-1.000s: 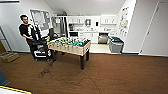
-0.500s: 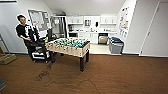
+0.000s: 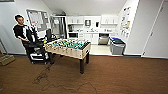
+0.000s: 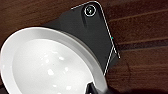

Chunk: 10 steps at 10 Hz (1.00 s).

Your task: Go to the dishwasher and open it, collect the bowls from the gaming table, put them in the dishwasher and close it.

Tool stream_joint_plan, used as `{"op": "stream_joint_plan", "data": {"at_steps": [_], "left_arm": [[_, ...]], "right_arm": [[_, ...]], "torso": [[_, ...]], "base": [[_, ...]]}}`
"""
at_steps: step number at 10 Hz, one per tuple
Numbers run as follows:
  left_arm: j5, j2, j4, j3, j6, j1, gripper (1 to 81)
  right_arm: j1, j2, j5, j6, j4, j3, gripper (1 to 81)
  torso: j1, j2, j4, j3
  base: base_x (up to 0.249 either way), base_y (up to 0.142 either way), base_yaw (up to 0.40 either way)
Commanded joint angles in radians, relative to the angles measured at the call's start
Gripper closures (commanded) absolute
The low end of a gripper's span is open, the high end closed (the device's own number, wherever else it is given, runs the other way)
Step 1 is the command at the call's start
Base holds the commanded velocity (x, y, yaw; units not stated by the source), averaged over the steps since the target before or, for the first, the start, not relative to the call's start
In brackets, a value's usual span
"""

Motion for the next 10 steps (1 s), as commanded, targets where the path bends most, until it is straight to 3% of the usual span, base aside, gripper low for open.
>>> {"op": "stream_joint_plan", "data": {"at_steps": [1,10], "left_arm": [[0.058,0.003,0.008,-0.002,0.009,-0.050,81.1],[0.058,0.004,0.008,-0.002,0.009,-0.050,81.1]], "right_arm": [[0.049,-0.024,-0.042,-0.003,-0.009,0.000,81.1],[0.049,-0.024,-0.044,-0.003,-0.011,0.000,81.1]], "torso": [[0.000,0.000,0.000,0.000],[0.000,0.000,0.000,0.000]], "base": [[0.194,-0.100,0.000],[0.192,-0.100,0.000]]}}
